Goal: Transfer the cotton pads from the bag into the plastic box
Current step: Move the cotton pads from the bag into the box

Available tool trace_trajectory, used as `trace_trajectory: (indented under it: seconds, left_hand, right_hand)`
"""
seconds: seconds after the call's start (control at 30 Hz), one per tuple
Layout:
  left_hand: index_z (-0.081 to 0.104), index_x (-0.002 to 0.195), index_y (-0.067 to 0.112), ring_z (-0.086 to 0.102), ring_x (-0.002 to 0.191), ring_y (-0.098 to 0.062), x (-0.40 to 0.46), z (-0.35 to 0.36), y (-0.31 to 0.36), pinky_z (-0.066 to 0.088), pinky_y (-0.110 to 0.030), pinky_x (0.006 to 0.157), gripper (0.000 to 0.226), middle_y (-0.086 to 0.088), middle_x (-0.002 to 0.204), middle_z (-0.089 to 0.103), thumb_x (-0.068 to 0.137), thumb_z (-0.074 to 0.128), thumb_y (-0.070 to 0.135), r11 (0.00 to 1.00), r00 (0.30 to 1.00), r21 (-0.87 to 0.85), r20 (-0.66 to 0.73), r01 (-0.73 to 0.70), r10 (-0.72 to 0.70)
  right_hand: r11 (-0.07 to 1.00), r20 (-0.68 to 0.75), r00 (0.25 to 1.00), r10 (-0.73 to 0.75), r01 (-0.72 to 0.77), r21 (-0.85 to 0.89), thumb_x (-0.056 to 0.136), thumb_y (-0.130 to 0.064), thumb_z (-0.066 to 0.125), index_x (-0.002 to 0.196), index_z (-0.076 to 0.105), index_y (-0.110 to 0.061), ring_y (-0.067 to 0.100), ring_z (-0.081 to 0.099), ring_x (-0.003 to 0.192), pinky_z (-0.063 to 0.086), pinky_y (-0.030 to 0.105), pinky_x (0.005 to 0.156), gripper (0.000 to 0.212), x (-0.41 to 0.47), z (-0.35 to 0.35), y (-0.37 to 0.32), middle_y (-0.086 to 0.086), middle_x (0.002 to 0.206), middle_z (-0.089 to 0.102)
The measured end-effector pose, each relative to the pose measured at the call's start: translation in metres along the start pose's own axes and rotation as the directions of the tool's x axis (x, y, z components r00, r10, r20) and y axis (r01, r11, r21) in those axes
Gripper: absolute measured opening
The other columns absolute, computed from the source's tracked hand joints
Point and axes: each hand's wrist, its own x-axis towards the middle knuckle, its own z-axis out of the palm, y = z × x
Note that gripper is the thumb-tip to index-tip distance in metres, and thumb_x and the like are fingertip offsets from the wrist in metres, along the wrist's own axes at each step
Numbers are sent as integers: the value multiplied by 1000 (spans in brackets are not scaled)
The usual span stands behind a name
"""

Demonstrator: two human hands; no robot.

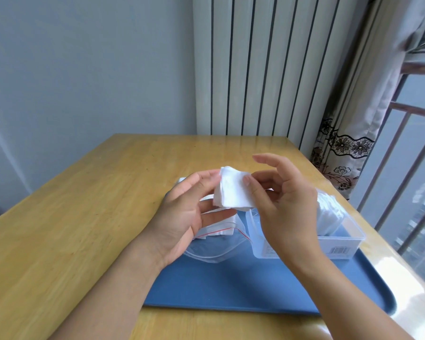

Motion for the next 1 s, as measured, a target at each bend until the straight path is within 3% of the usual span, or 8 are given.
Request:
trace_trajectory:
  seconds: [0.1,0.2,0.47,0.73,1.0]
  left_hand:
    - [63,125,10,71,105,-37,0,-1,-5,61,-31,68,53,-19,124,69,76,78,22,993,1000,118,13,-10,8]
    - [64,125,10,71,111,-36,2,-3,-10,60,-43,91,46,-15,128,69,81,74,13,990,999,140,40,-19,13]
    - [59,130,4,67,119,-30,3,0,-13,52,-45,105,31,-18,129,68,99,55,3,991,998,131,66,4,-13]
    - [53,139,3,60,130,-28,0,8,-18,45,-38,112,37,-16,138,63,107,37,15,1000,980,21,195,18,-22]
    - [50,143,7,57,133,-29,1,11,-21,38,-42,118,42,-15,141,61,105,42,22,1000,973,-19,231,7,-3]
  right_hand:
    - [1000,22,1000,-11,11,13,89,-4,73,108,66,-29,13,69,72,50,17,62,32,-3,3,-2,-9,77,71]
    - [1000,25,999,-28,28,-4,89,-3,71,107,67,-29,11,69,73,51,17,61,32,-4,5,-2,-10,76,70]
    - [1000,33,999,-15,16,-18,87,0,68,105,68,-24,12,66,72,49,13,62,30,-4,7,-1,-12,84,66]
    - [999,7,1000,27,-28,26,90,1,64,103,65,-27,11,65,64,42,10,59,31,-3,6,-3,-10,79,63]
    - [998,-36,997,61,-60,25,90,1,64,103,66,-23,7,64,58,42,11,56,27,-4,6,-5,-10,83,65]
